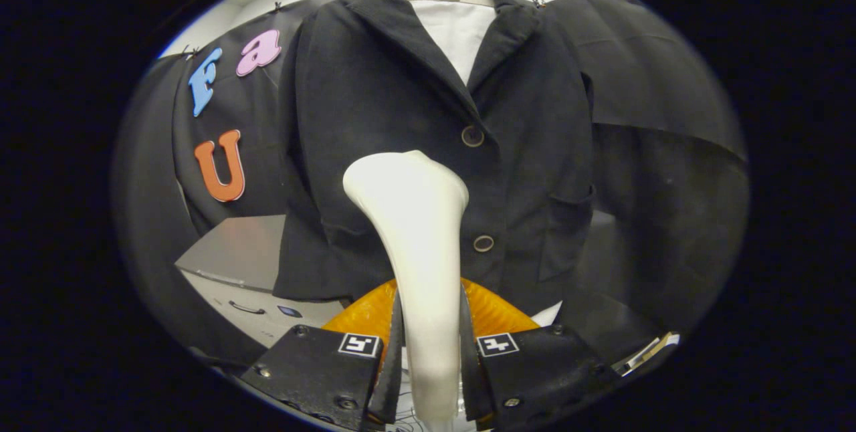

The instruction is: Iron the clothes twice with a garment steamer, once on the left side and once on the right side.

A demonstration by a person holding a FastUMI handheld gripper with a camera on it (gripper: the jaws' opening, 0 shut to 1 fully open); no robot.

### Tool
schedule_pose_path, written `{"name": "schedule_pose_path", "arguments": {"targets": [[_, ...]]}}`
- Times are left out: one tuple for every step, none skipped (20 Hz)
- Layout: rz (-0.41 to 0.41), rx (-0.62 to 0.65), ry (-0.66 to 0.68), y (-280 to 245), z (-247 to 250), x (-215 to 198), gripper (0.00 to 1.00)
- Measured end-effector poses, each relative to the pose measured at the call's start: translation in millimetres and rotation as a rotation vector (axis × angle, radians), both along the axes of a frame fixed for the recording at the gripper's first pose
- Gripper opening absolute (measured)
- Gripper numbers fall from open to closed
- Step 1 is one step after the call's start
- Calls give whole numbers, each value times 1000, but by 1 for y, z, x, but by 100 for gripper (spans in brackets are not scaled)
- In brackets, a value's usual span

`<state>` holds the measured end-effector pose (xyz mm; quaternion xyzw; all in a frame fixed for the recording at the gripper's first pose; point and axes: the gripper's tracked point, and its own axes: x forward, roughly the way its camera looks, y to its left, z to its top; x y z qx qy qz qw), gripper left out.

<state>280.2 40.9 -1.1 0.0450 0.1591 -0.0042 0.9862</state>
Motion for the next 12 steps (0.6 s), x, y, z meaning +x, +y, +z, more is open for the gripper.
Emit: {"name": "schedule_pose_path", "arguments": {"targets": [[-1, -1, 10, -1, -7, 0, 40], [-2, -1, 16, -1, -13, 1, 40], [-2, -2, 20, -2, -19, 0, 40], [-1, -5, 23, -3, -23, 1, 40], [0, -13, 27, 0, -28, 2, 40], [3, -18, 32, 3, -32, 4, 40], [6, -21, 37, 5, -37, 5, 40], [5, -23, 45, 6, -42, 5, 40], [8, -26, 53, 4, -47, 6, 40], [7, -28, 61, 5, -51, 7, 40], [8, -26, 65, 4, -53, 8, 40], [6, -18, 64, 3, -52, 8, 40]]}}
